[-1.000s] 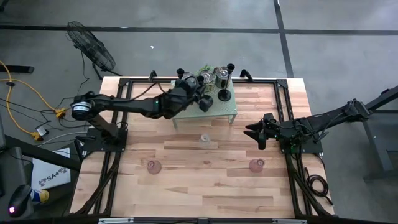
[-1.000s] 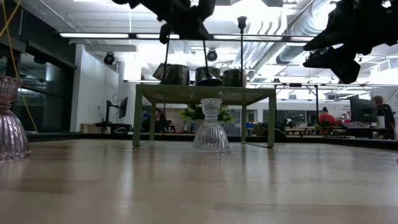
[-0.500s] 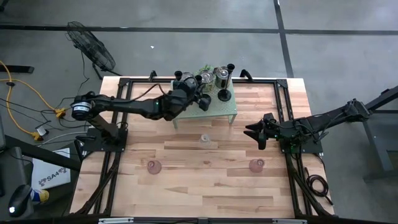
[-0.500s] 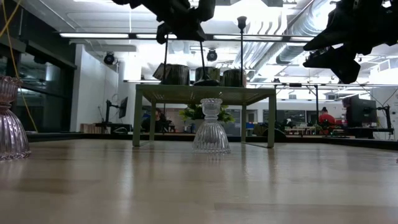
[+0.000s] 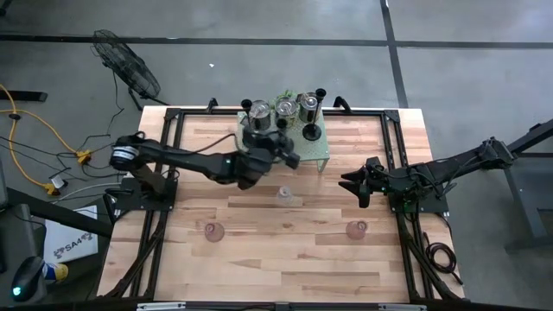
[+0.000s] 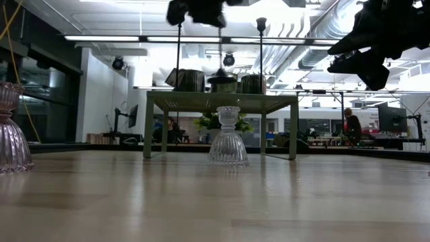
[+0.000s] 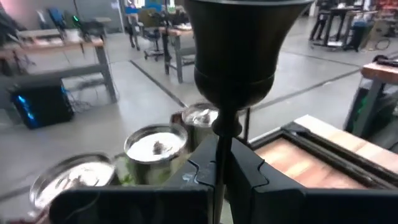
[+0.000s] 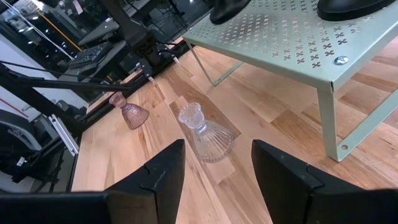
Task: Pick & Place candle stick holders
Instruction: Put the black candle holder on the shelf aligned with the black candle holders
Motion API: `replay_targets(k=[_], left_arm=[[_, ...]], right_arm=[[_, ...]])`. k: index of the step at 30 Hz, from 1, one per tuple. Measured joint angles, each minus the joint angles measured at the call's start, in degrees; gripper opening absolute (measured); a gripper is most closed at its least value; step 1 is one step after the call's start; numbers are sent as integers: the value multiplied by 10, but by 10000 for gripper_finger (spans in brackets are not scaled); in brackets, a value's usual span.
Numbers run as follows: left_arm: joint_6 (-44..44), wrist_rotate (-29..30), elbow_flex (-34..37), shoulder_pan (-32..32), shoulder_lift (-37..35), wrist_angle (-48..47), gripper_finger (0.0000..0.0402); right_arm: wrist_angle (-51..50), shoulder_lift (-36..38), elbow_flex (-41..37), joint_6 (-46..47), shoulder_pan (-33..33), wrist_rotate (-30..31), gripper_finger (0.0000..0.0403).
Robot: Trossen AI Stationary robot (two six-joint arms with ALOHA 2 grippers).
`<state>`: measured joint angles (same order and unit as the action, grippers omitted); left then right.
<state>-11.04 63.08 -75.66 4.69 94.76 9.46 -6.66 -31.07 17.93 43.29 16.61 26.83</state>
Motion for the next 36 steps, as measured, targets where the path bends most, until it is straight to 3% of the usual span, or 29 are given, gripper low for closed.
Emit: replay_targets(k=[4,10,19,36], left_arm=[[64,46,-82,2,64,-33,6],[79,51,-155,-3,112,-38,6],[-49,22,-156,-48,120,-129,6],[-102,2,-156,-75,120,-161,6]], right_arm=[[0,0,0,0,0,0,178],[0,0,0,0,0,0,178],[0,0,0,0,0,0,178],[0,0,0,0,0,0,178]])
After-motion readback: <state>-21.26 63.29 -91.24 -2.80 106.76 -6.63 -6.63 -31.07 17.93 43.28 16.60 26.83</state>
